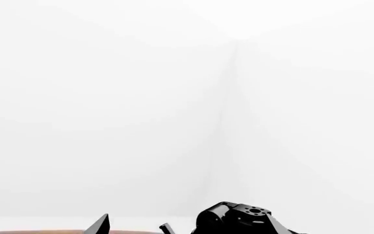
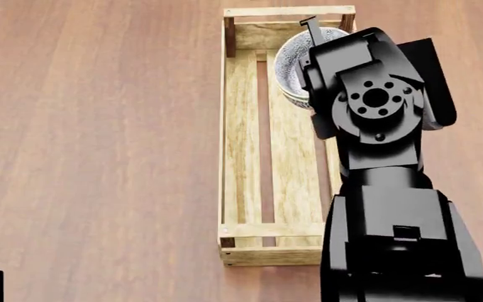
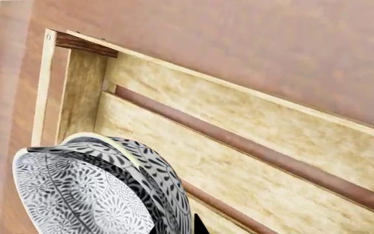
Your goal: Stack the right bowl on the left bowl and place them in the tray.
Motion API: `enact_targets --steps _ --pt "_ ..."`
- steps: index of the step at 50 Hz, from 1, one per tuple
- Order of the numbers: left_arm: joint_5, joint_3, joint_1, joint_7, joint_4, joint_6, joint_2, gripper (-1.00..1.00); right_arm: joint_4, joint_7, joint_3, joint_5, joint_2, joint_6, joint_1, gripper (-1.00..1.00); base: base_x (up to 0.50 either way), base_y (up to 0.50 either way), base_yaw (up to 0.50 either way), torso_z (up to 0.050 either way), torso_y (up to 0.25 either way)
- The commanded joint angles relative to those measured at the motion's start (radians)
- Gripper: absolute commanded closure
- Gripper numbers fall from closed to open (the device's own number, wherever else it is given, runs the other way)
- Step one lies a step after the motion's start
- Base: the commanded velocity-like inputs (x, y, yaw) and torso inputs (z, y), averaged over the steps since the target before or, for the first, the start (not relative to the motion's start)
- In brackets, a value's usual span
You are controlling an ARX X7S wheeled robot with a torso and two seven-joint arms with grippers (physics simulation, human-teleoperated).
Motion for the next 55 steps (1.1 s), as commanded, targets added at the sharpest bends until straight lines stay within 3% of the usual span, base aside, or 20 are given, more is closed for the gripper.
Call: enact_targets --steps 1,6,18,38,45,55 --pt "0.003 -0.037 -0.009 0.026 -0.027 0.017 0.017 -1.0 0.026 -0.029 -0.088 0.154 -0.019 -0.077 -0.022 1.0 0.0 0.0 0.0 0.0 0.0" --pt "0.006 -0.034 -0.008 0.028 -0.027 0.02 0.018 -1.0 0.026 -0.052 -0.171 0.27 -0.019 -0.095 -0.029 1.0 0.0 0.0 0.0 0.0 0.002" --pt "-0.001 -0.041 -0.008 0.018 -0.029 0.024 0.013 -1.0 0.026 -0.095 -0.537 0.708 -0.014 -0.203 -0.05 1.0 0.0 0.0 0.0 0.0 0.0" --pt "-0.005 -0.043 -0.008 0.015 -0.033 0.031 0.007 -1.0 0.026 -0.156 -1.346 1.519 0.001 -0.361 -0.01 1.0 0.0 0.0 0.0 0.001 0.001" --pt "-0.008 -0.042 -0.008 0.02 -0.046 0.037 0.009 -1.0 0.026 -0.18 -1.49 1.671 0.0 -0.375 -0.013 1.0 0.0 0.0 0.0 0.0 0.0" --pt "-0.007 -0.04 -0.008 0.02 -0.049 0.04 0.007 -1.0 0.026 -0.197 -1.564 1.763 0.003 -0.381 -0.02 1.0 0.0 0.0 0.0 0.0 0.001"
